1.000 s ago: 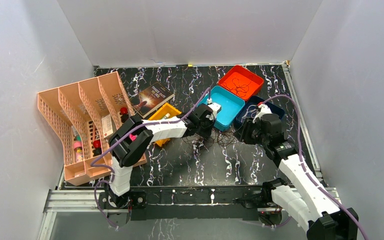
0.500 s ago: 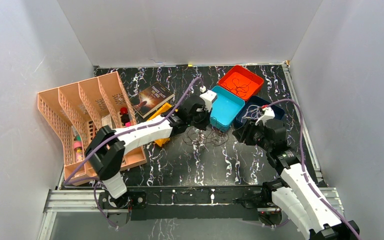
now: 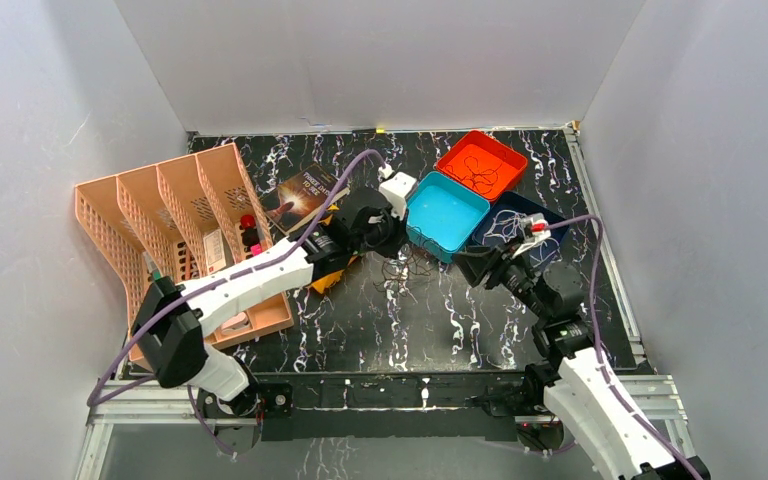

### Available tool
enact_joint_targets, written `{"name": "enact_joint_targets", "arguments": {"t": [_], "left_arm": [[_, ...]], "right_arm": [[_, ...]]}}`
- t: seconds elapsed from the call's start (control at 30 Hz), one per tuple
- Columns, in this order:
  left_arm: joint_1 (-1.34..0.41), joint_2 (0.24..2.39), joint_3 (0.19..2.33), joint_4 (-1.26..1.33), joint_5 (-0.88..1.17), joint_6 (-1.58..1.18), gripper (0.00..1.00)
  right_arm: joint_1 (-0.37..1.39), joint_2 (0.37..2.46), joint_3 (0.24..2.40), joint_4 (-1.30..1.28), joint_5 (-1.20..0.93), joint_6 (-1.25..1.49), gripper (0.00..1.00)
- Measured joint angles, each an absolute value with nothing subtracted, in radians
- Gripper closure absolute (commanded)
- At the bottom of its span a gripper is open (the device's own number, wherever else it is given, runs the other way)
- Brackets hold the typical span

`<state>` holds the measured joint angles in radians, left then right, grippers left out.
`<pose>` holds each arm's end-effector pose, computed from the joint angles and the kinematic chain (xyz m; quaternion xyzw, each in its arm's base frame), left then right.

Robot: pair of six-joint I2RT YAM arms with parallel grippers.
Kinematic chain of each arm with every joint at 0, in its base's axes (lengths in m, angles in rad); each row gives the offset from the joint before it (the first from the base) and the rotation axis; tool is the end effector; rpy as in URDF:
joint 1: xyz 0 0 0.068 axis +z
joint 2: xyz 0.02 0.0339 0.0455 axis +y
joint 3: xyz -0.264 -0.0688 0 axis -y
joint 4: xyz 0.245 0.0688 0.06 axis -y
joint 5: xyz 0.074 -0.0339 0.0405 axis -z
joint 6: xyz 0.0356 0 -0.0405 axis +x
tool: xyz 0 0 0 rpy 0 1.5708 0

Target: Untangle the cables

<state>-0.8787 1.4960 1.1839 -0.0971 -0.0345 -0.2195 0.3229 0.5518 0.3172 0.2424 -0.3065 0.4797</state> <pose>0.2258 -0.2705 0.3150 0.2616 0.7940 -0.2740 0.4755 0.1439 0.0595 0.2541 -0.0535 0.7024 0.3730 0.6038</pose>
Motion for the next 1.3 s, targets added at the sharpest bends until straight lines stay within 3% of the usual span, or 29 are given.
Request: {"name": "enact_joint_targets", "arguments": {"t": [0.33, 0.57, 1.3], "left_arm": [[-0.879, 1.427, 1.160, -0.145, 0.036, -0.194, 1.00], [-0.879, 1.398, 1.151, -0.188, 0.122, -0.154, 1.00], [-0.879, 1.348, 1.151, -0.258, 0.261, -0.055, 1.00]], "right_arm": [[0.410, 0.709, 0.282, 0.564, -0.419, 0.391, 0.35], [0.537, 0.753, 0.286, 0.633, -0.396, 0.231, 0.37], [0.579, 0.899, 0.360, 0.752, -0.411, 0.115, 0.45]]}}
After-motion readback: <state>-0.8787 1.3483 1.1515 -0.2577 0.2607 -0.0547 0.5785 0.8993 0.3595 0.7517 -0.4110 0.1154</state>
